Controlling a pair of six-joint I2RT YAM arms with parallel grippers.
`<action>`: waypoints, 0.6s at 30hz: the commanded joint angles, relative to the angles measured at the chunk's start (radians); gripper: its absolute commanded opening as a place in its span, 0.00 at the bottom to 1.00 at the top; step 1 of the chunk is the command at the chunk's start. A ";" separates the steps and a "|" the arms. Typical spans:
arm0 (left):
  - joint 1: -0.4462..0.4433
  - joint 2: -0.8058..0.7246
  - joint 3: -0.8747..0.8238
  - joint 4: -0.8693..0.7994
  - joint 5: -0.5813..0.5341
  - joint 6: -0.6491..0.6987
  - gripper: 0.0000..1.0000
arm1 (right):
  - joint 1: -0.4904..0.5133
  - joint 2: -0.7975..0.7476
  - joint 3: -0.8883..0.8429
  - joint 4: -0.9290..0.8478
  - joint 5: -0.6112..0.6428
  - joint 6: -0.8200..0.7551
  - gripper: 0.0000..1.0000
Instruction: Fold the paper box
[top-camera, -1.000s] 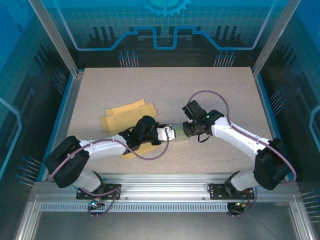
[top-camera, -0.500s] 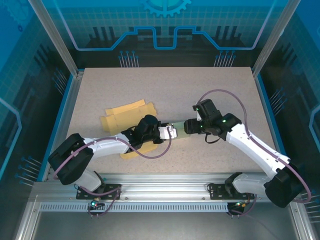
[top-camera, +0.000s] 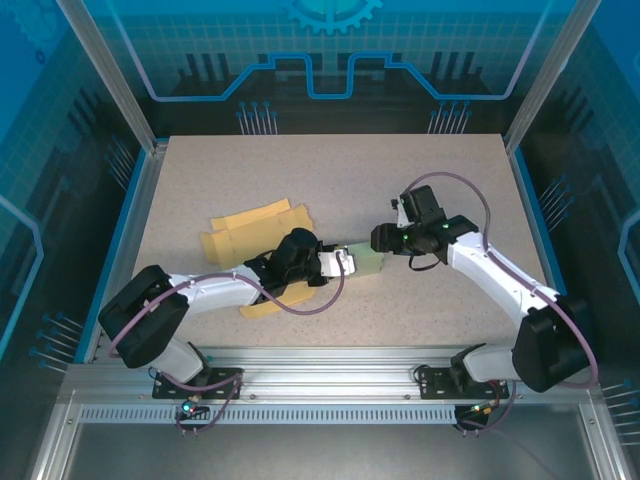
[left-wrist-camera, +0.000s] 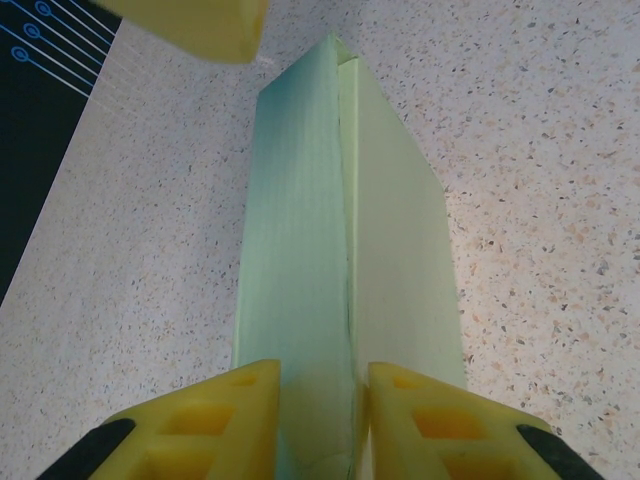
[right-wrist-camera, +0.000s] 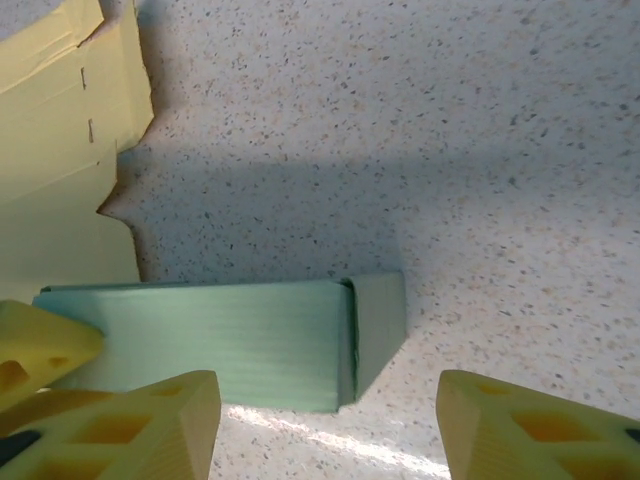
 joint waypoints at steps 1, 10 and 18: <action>-0.007 0.037 0.005 -0.098 -0.010 -0.014 0.28 | -0.015 0.031 -0.007 0.022 -0.037 -0.009 0.53; -0.007 0.040 0.016 -0.127 -0.018 -0.026 0.31 | -0.043 0.065 -0.079 0.033 0.007 0.004 0.42; -0.008 0.017 0.055 -0.144 -0.051 -0.106 0.50 | -0.045 0.094 -0.129 0.033 0.038 0.017 0.34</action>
